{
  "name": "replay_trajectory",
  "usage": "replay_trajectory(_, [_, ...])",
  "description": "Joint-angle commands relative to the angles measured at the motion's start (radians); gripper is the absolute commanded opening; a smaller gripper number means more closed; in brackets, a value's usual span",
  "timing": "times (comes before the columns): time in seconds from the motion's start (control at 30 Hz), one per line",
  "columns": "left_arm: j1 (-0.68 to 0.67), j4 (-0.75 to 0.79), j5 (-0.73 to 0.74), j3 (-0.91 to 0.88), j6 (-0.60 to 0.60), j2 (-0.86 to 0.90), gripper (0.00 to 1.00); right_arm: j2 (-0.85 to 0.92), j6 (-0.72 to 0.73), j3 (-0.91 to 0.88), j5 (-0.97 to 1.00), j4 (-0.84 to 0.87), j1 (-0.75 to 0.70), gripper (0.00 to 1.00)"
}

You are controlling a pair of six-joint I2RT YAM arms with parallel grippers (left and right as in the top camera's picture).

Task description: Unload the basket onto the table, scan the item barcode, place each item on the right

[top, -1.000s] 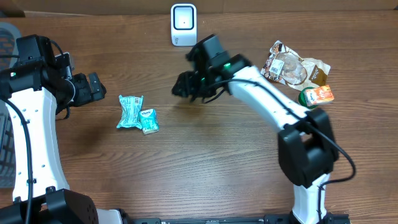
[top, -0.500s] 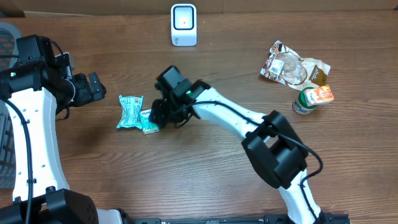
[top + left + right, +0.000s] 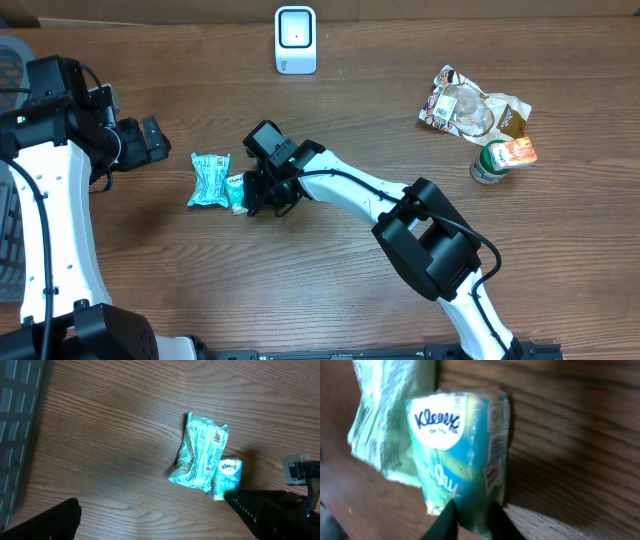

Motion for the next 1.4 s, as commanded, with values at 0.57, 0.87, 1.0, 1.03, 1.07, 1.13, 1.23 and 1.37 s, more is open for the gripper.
replay_trajectory(0.57, [-0.007, 0.001, 0.003, 0.004, 0.003, -0.008, 1.00, -0.138, -0.505, 0.016, -0.048, -0.233, -0.157, 0.04])
replay_trajectory(0.87, [-0.006, 0.001, 0.003, 0.004, 0.003, -0.008, 1.00, -0.137, -0.682, 0.017, 0.101, -0.357, -0.160, 0.55])
replay_trajectory(1.0, [-0.006, 0.001, 0.003, 0.004, 0.003, -0.008, 1.00, -0.137, -0.566, 0.038, 0.048, -0.350, -0.161, 0.44])
replay_trajectory(1.03, [-0.006, 0.001, 0.003, 0.004, 0.003, -0.008, 1.00, -0.137, -0.541, 0.038, 0.002, -0.339, -0.161, 0.38])
replay_trajectory(1.07, [-0.006, 0.001, 0.003, 0.004, 0.003, -0.008, 1.00, -0.136, -0.500, 0.038, -0.036, -0.327, -0.156, 0.32])
replay_trajectory(1.13, [-0.008, 0.001, 0.003, 0.004, 0.003, -0.008, 1.00, -0.132, -0.409, 0.037, -0.061, -0.302, -0.140, 0.17])
replay_trajectory(1.23, [-0.008, 0.001, 0.003, 0.004, 0.003, -0.008, 1.00, -0.122, -0.280, 0.035, -0.033, -0.263, -0.097, 0.04])
replay_trajectory(1.37, [-0.008, 0.001, 0.003, 0.004, 0.003, -0.008, 1.00, -0.114, -0.086, 0.026, 0.146, -0.261, -0.039, 0.04])
